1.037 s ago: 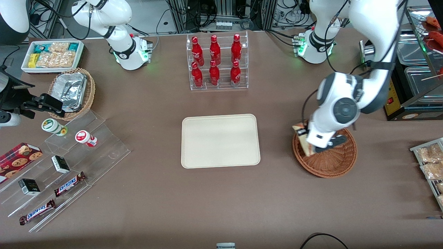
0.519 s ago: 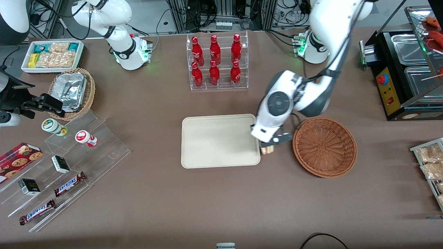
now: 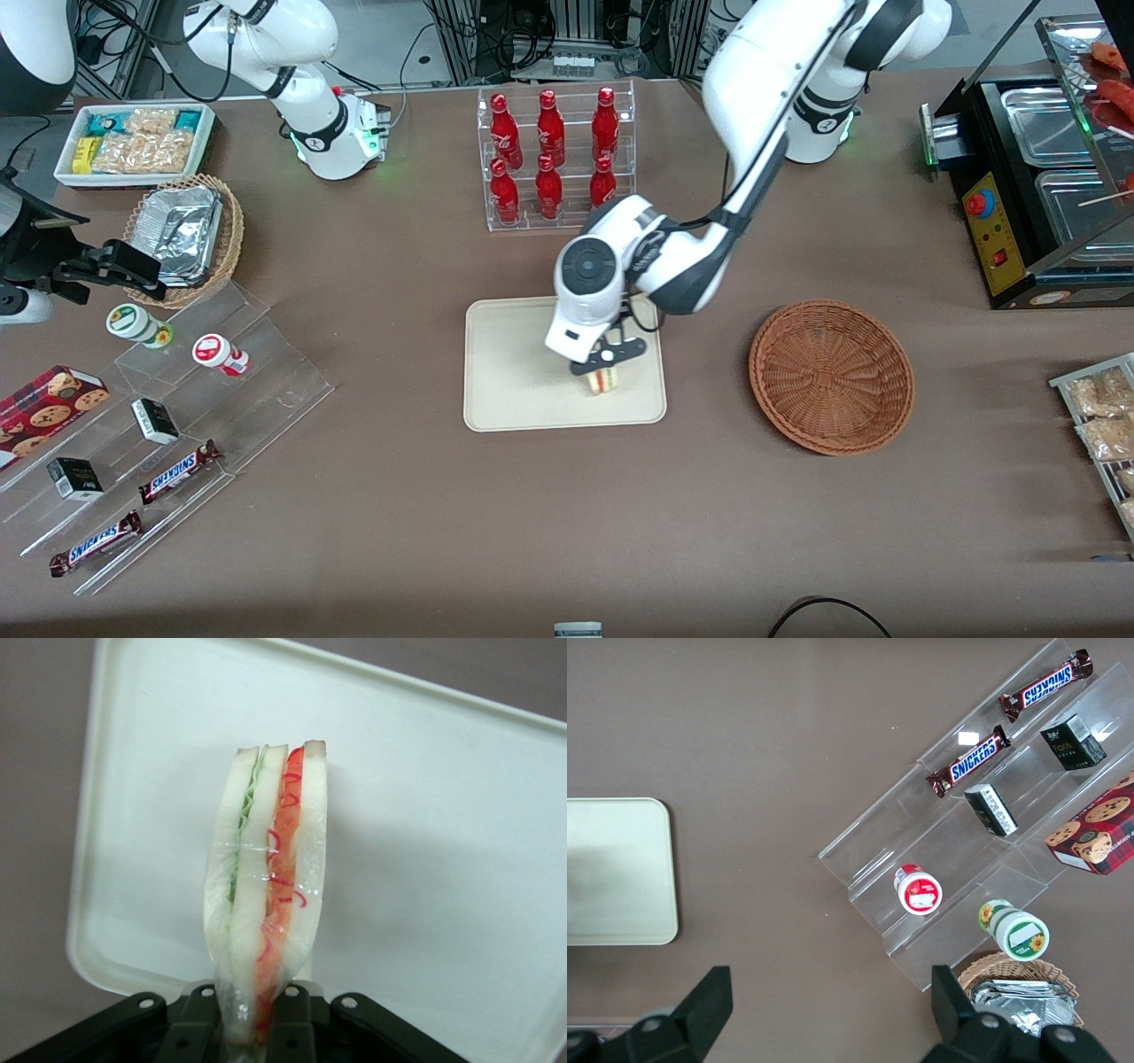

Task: Place sandwich from basket to tray
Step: 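Lift the sandwich and carry it over the cream tray, then lower the sandwich onto the tray and open the left gripper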

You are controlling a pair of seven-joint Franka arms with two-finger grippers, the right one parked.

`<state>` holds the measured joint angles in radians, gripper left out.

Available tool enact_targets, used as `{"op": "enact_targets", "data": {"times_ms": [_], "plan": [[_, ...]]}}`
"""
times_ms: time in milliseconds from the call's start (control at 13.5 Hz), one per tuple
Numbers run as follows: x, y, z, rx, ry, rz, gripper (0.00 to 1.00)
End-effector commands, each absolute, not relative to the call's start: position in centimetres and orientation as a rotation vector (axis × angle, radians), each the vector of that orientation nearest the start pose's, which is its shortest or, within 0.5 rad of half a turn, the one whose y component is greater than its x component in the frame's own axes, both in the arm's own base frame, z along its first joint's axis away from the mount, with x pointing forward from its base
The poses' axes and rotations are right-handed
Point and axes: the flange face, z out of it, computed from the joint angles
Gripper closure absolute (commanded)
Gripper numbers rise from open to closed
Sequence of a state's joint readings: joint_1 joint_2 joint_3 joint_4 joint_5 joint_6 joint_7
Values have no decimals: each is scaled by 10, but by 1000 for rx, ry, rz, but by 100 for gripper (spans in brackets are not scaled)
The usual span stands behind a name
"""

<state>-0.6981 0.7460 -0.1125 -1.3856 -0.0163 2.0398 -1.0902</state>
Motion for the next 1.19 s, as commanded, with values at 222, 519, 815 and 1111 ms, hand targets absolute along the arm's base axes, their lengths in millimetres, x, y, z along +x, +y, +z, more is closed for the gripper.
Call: {"op": "enact_targets", "data": {"times_ms": [222, 519, 815, 1111], "plan": [[515, -548, 252, -3102, -486, 159, 100], [514, -546, 247, -3100, -428, 171, 100], [514, -546, 234, -3093, -424, 180, 84], [515, -545, 236, -3096, -429, 174, 0]]}}
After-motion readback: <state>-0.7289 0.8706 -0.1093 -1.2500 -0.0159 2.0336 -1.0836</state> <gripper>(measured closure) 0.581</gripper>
